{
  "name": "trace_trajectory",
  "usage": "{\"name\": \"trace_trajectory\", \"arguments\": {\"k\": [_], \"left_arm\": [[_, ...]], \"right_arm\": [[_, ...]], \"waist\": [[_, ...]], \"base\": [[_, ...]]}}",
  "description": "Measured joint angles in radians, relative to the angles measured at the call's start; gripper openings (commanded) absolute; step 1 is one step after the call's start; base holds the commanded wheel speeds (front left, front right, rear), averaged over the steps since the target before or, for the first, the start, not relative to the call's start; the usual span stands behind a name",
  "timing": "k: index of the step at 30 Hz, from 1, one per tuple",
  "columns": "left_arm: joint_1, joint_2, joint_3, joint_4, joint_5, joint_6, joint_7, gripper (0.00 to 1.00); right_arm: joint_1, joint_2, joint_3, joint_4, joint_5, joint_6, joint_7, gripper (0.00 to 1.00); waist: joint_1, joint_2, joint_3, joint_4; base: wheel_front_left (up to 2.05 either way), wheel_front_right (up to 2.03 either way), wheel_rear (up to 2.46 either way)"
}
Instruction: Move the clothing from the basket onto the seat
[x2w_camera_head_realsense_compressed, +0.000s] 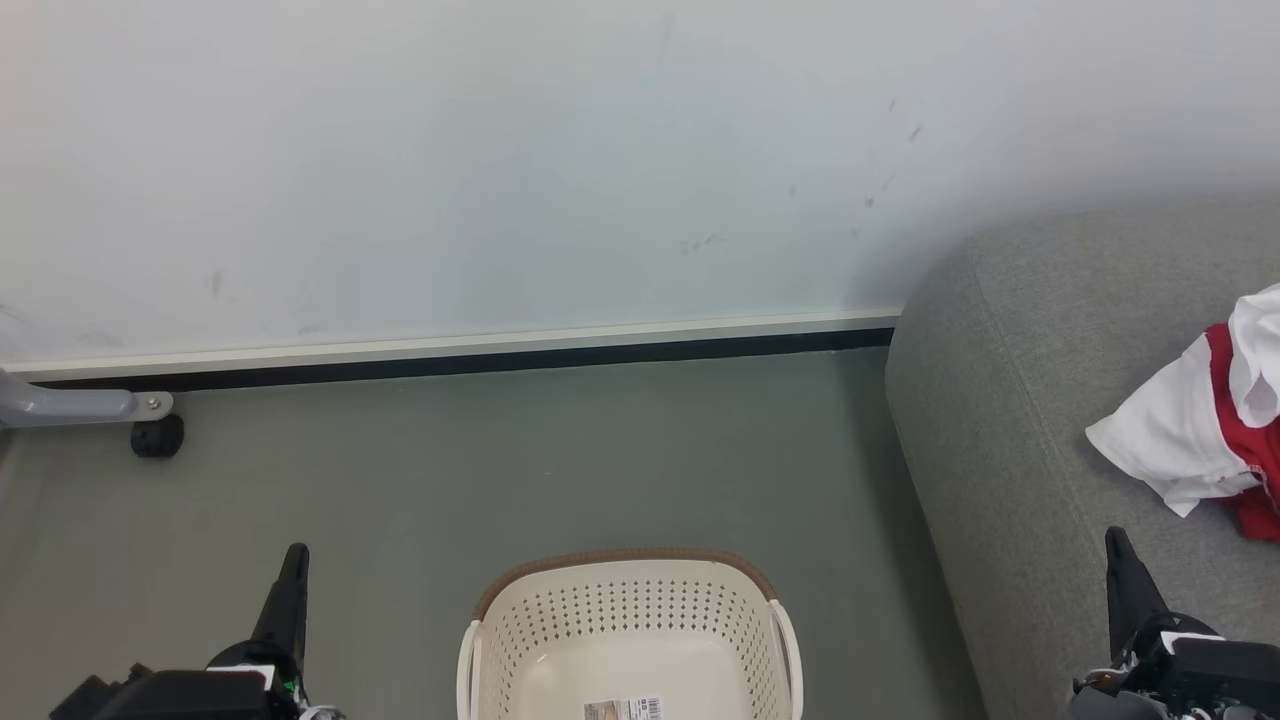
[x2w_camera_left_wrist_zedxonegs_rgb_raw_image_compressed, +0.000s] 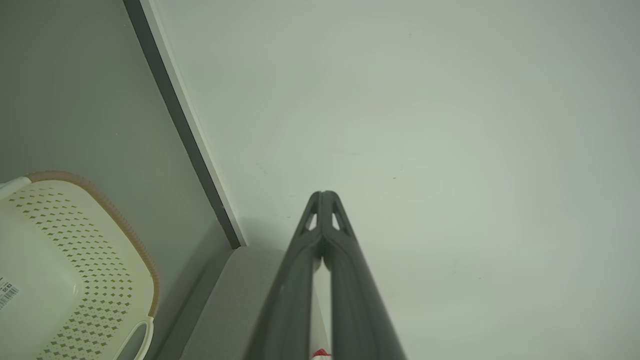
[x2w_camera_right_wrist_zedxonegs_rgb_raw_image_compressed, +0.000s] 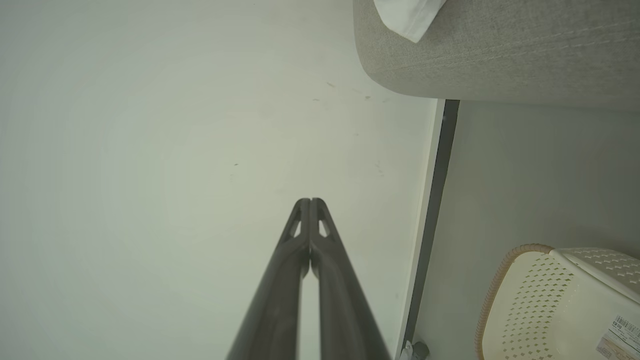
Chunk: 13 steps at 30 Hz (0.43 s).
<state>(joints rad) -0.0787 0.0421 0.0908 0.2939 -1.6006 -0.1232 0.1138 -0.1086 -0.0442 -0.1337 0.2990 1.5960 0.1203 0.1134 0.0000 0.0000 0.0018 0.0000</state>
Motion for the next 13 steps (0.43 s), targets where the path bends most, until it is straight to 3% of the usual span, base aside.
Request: {"name": "trace_trajectory", "arguments": {"k": [13], "left_arm": [[0.000,0.000,0.000,0.000,0.000,0.000,0.000,0.00]], "right_arm": [[0.000,0.000,0.000,0.000,0.001,0.000,0.000,0.00]], "waist": [[0.0000,0.0000,0.000,0.000]], "base": [[0.00,0.00,0.00]]}}
